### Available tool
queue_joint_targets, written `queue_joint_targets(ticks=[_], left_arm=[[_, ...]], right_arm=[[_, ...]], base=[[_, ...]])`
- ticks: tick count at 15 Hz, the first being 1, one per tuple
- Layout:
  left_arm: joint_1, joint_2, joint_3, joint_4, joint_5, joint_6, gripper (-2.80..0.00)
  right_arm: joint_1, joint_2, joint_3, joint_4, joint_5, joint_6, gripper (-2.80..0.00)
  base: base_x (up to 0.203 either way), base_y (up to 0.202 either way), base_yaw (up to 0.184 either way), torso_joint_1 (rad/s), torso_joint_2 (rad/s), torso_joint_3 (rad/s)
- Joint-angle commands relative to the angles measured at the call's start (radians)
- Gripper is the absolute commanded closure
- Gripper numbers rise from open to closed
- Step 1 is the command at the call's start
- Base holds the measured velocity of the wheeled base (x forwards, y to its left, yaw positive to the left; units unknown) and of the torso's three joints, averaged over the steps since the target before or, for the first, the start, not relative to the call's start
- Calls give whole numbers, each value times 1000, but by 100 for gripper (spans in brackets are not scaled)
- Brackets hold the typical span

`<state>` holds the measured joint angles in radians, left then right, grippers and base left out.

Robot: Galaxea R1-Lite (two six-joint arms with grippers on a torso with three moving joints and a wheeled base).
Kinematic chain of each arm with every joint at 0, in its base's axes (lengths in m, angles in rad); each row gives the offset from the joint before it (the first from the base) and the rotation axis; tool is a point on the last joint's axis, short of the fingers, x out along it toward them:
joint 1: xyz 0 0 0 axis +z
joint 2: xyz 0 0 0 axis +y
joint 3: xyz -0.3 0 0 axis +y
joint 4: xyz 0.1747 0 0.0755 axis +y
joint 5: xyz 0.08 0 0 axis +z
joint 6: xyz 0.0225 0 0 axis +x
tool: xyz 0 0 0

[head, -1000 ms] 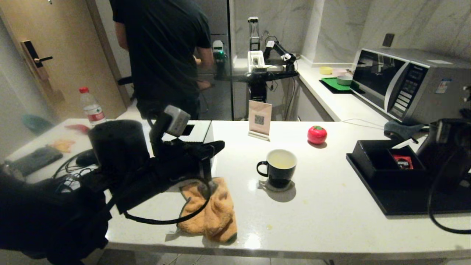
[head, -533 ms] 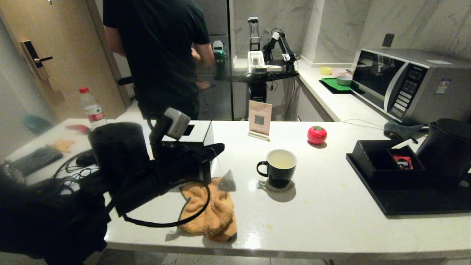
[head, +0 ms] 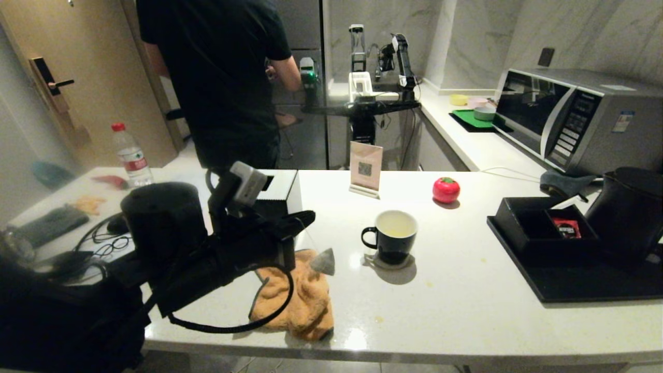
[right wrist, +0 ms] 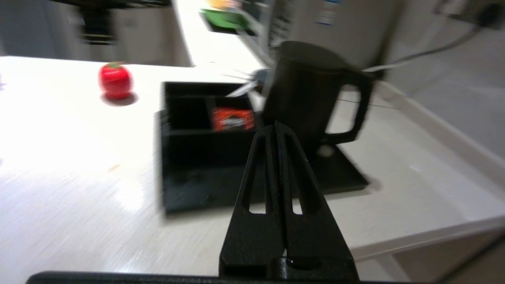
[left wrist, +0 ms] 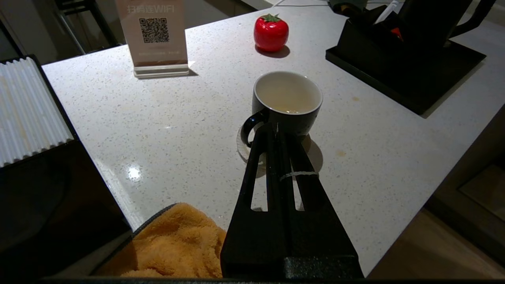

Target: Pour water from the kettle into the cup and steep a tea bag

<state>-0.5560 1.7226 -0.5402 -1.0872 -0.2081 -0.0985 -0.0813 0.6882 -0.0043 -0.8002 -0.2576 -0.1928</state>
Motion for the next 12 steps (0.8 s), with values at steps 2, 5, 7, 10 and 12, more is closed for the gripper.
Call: queue_joint_targets(ticks=[2, 5, 7, 10, 12], left_arm=[[-2, -3, 5, -6, -1, -1, 0], [-1, -8, 24, -7, -1, -1, 0], [-1, -14, 26, -6, -1, -1, 0], [-1, -8, 20, -6, -2, 0, 0], [-1, -6, 23, -6, -2, -1, 0]], right_arm=[[22, -385, 3, 390, 124, 11, 0], [81, -533, 4, 668, 256, 61, 0], [85, -638, 0, 778, 266, 76, 0], [86, -688, -8, 835, 267, 104, 0], [86, -688, -3, 818, 268, 104, 0]], base=[[0, 0, 0, 0, 0, 0], [0, 0, 0, 0, 0, 0], [0, 0, 0, 0, 0, 0], [0, 0, 0, 0, 0, 0], [0, 0, 0, 0, 0, 0]])
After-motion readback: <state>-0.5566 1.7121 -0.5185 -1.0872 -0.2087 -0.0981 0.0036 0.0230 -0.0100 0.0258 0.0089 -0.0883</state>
